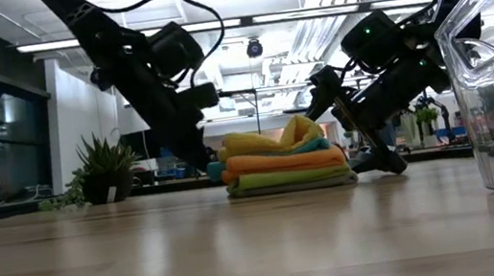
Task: Fold microfiber towels
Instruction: Put the stacked folded cloths into the bin
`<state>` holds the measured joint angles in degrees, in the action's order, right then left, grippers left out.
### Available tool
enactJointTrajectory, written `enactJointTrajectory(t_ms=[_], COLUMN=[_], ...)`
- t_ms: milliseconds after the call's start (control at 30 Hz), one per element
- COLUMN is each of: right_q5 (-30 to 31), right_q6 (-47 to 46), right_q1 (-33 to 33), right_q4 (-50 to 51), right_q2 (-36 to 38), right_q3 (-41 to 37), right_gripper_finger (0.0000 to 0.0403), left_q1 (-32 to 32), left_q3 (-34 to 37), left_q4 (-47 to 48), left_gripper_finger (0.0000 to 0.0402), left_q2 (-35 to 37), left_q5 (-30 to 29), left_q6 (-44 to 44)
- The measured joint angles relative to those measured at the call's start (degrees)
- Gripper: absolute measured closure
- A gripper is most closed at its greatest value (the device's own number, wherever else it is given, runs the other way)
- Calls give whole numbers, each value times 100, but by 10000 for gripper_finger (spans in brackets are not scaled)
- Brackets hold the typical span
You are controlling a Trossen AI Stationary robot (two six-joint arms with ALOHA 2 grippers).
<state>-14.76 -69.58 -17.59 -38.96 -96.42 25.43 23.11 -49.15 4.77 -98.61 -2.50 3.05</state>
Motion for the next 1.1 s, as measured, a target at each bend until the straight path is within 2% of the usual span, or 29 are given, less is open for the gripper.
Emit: enactJointTrajectory(t_ms=[100, 400, 800, 1000, 1100], right_q5=[-2, -8, 138, 185, 344], right_q6=[0, -4, -56, -138, -150], right_q1=[0, 0, 5, 93, 183], right_q4=[2, -9, -371, 68, -42], right_q2=[0, 2, -2, 13, 9], right_q3=[0, 0, -11, 4, -1], right_gripper_finger=[9, 9, 8, 9, 9], left_q1=[-29, -148, -352, -443, -449], left_q3=[-15, -374, -581, -581, -581], left_q4=[-293, -480, -433, -476, -490], left_gripper_finger=[401, 401, 402, 402, 402], left_q2=[-147, -902, -966, -966, -964], left_q5=[495, 467, 448, 375, 359], left_q6=[172, -224, -278, -293, -290])
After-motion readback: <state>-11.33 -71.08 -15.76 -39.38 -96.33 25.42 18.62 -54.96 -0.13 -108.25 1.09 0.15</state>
